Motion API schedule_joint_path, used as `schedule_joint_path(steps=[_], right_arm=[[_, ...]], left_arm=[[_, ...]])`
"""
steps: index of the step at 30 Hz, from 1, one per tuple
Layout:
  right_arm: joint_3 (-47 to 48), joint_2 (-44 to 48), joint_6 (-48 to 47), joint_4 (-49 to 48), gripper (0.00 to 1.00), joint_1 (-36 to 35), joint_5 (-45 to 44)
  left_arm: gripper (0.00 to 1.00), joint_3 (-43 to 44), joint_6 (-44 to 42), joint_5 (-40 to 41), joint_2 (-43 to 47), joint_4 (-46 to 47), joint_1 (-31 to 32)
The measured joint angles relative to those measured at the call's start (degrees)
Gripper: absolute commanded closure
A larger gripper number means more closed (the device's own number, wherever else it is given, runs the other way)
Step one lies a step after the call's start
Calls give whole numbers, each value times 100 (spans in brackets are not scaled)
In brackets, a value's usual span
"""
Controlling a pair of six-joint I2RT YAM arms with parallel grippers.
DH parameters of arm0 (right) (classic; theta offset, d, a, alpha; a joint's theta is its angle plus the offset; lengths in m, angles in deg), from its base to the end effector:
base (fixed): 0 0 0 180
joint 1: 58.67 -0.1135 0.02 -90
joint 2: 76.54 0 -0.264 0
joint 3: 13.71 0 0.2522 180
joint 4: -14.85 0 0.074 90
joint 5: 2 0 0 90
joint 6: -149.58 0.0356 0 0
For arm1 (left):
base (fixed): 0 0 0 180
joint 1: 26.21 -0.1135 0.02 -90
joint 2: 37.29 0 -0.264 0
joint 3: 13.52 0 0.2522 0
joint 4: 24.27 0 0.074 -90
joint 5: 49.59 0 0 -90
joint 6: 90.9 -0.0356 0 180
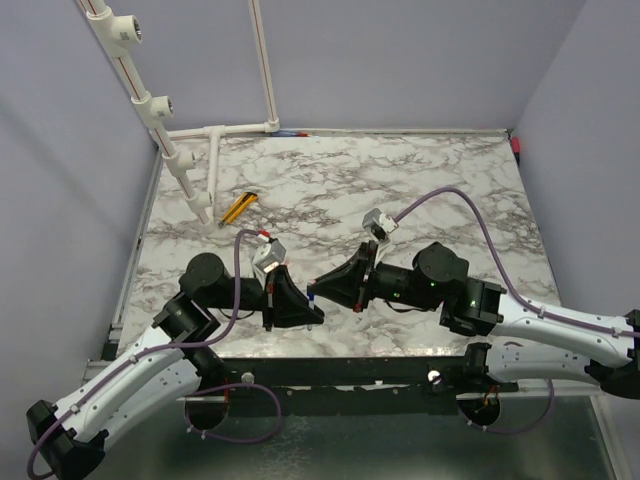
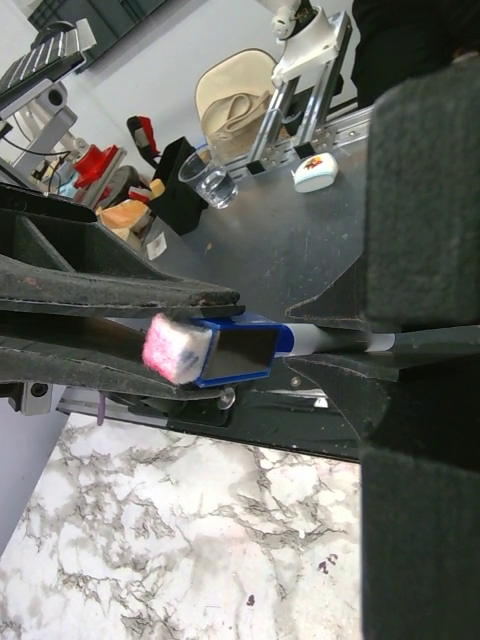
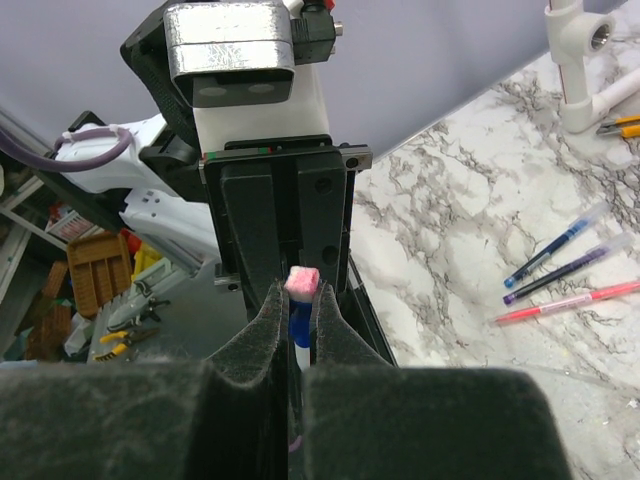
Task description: Insert the pens into the pen caps
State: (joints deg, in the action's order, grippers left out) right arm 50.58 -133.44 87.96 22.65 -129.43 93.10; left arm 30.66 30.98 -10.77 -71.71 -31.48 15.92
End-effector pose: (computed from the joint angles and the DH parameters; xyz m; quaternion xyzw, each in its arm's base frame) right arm 0.0746 0.2233 0.3663 -0.2855 0.6497 0.5563 0.4324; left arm 0.0904 -0.1192 0.3098 0.3666 0.5930 -0.6307 0.3408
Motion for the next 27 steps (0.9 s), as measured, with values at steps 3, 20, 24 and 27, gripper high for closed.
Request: schedule_joint_path(steps=[3,20,24,27], right_arm=[[0,37,0,-50,99,-17,-57],[-101,208,4,-376,99,-166,-343],[-103,236,7,-435,99,-195,-442],[-103,238,7,-411,99,-201,-505]], left_arm=[[100,227,-157,-63,-131,-219,0],[100,1167,-1014,-111,-520,-1377,37],[100,1340,-1102,-105,-601,-1563,37],[100,1349,-1117,-92,-623,-1589,37]])
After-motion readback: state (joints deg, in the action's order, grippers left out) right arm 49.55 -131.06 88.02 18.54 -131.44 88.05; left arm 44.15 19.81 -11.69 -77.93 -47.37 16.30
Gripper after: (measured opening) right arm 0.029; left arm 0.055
